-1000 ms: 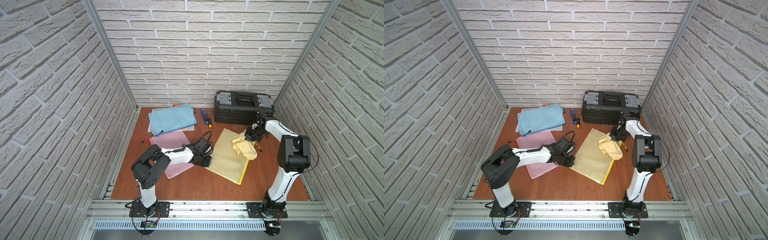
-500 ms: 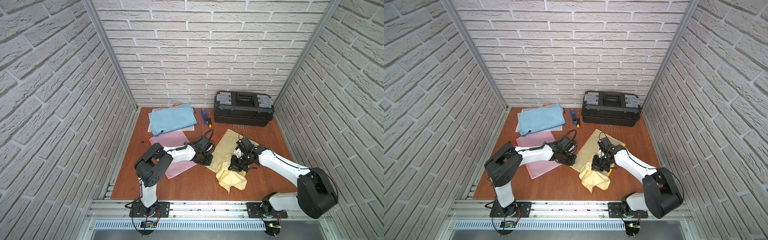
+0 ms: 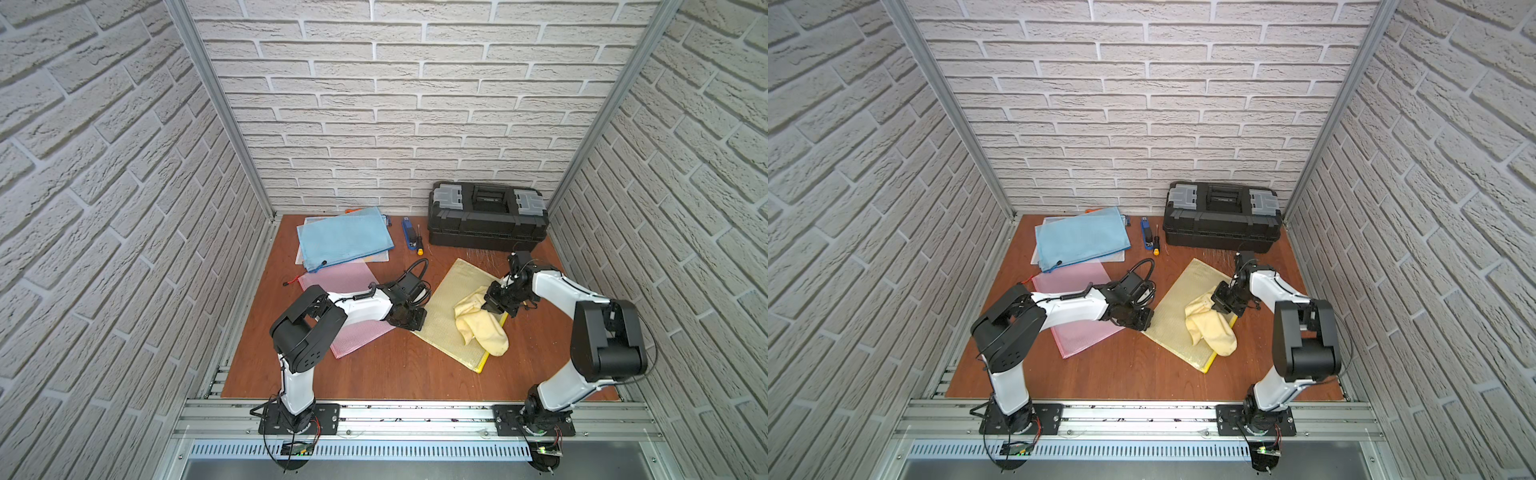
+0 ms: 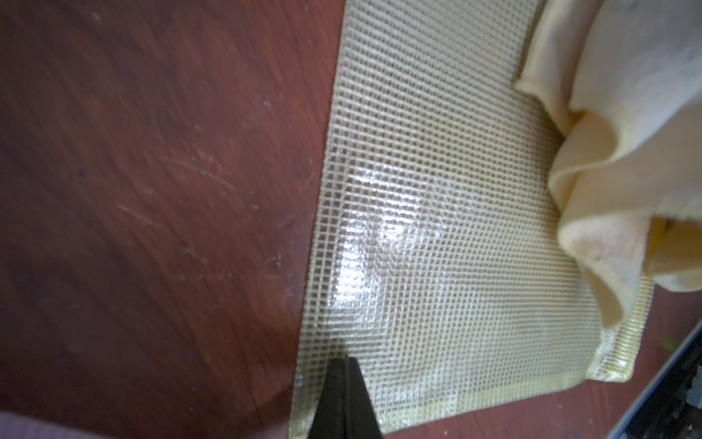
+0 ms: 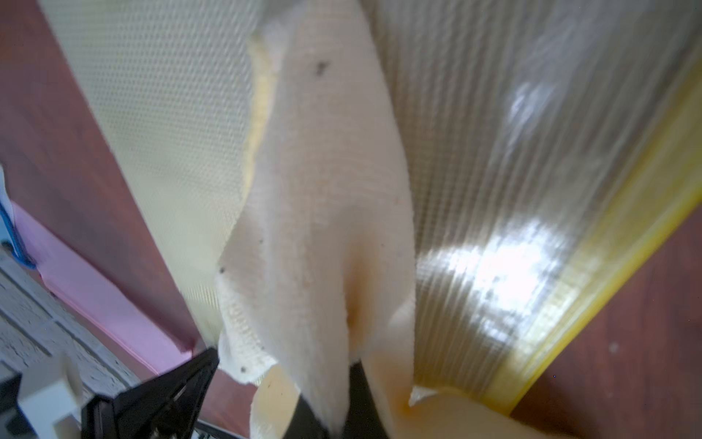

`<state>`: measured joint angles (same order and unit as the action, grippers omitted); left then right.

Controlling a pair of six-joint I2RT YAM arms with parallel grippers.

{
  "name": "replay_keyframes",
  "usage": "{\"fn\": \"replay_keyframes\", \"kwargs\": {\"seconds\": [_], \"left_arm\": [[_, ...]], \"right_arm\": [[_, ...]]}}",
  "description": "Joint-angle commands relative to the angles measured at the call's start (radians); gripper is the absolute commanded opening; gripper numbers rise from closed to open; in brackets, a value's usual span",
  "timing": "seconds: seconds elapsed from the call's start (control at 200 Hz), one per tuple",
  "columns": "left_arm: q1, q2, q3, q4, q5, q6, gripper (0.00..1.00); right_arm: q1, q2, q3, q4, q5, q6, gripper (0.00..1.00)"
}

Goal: Wipe the document bag
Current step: Wipe the dirt from the document bag.

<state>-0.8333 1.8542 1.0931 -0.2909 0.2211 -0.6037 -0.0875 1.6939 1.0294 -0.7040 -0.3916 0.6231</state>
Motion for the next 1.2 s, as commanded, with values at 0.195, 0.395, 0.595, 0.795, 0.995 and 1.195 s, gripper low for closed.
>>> {"fn": "replay_keyframes", "kwargs": {"seconds": [0.195, 0.395, 0.595, 0.795, 0.995, 1.195], "left_arm": [[0.002, -0.031, -0.025, -0.056, -0.036, 0.017, 0.00], [0.002, -0.035, -0.026, -0.070, -0.051, 0.031, 0.00], [0.002, 0.008, 0.011, -0.062, -0.028, 0.031, 0.00], [0.000, 0.028, 0.048, -0.080, -0.002, 0.048, 0.00], [0.000, 0.017, 0.046, -0.105, -0.013, 0.069, 0.00], [0.025, 0.015, 0.119, -0.219, -0.074, 0.163, 0.00]], "right_arm": [[-0.185, 0.140, 0.283, -0.048, 0.054, -0.097, 0.02], [-0.192, 0.138, 0.287, -0.091, 0.027, -0.124, 0.02], [-0.003, -0.054, -0.022, -0.019, -0.001, -0.058, 0.02], [0.303, -0.293, -0.241, 0.075, -0.028, 0.202, 0.02], [0.280, -0.299, -0.228, 0.067, 0.020, 0.177, 0.02], [0.032, -0.079, -0.030, -0.023, 0.014, -0.044, 0.02]]}}
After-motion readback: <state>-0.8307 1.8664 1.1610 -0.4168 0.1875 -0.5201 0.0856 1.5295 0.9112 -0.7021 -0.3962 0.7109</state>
